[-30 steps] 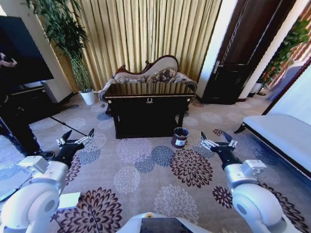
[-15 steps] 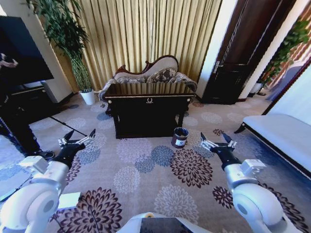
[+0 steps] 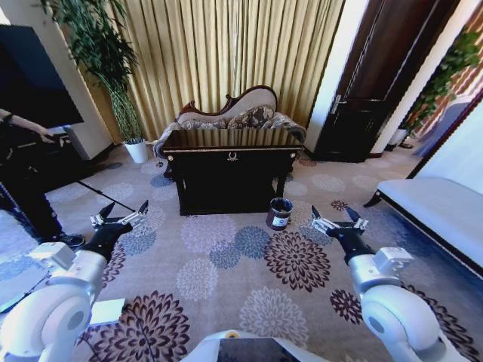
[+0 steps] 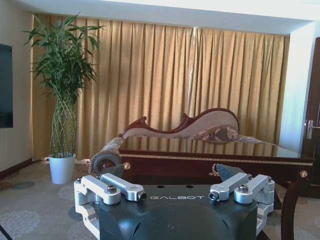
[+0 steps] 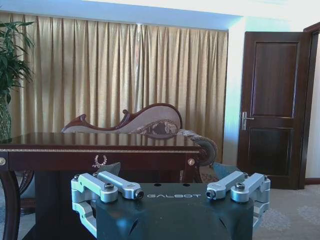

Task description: Move to the front of the table and place the trash on the table into the trash bin.

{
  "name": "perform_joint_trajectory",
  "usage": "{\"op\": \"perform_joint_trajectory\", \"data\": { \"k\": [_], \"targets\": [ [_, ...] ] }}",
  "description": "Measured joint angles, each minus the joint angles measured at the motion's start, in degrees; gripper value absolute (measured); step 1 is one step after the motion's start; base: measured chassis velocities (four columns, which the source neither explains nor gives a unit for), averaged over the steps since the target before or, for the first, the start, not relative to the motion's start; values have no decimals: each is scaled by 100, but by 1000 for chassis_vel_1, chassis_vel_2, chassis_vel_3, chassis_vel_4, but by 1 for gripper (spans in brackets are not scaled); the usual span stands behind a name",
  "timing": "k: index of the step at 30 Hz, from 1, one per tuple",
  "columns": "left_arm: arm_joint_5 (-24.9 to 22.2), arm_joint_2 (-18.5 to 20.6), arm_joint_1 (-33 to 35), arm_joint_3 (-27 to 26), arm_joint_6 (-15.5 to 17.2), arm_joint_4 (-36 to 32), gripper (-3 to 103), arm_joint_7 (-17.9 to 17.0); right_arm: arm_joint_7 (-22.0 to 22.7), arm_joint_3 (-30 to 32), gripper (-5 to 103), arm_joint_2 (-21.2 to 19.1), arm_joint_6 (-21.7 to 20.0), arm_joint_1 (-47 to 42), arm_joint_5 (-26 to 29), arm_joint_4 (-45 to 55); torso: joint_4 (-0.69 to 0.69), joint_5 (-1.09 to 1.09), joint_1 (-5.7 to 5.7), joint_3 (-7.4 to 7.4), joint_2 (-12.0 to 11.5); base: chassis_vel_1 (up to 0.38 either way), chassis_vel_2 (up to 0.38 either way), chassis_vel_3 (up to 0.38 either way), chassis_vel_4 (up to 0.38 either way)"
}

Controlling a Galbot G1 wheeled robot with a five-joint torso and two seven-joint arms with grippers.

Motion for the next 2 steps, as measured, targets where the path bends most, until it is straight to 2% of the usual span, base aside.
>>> {"op": "perform_joint_trajectory", "data": {
  "k": [2],
  "targets": [
    [0, 0, 0, 0, 0, 0, 100, 0, 0, 0, 100, 0, 0, 0, 0, 0, 0, 0, 0, 0, 0, 0, 0, 0, 0]
  ]
}}
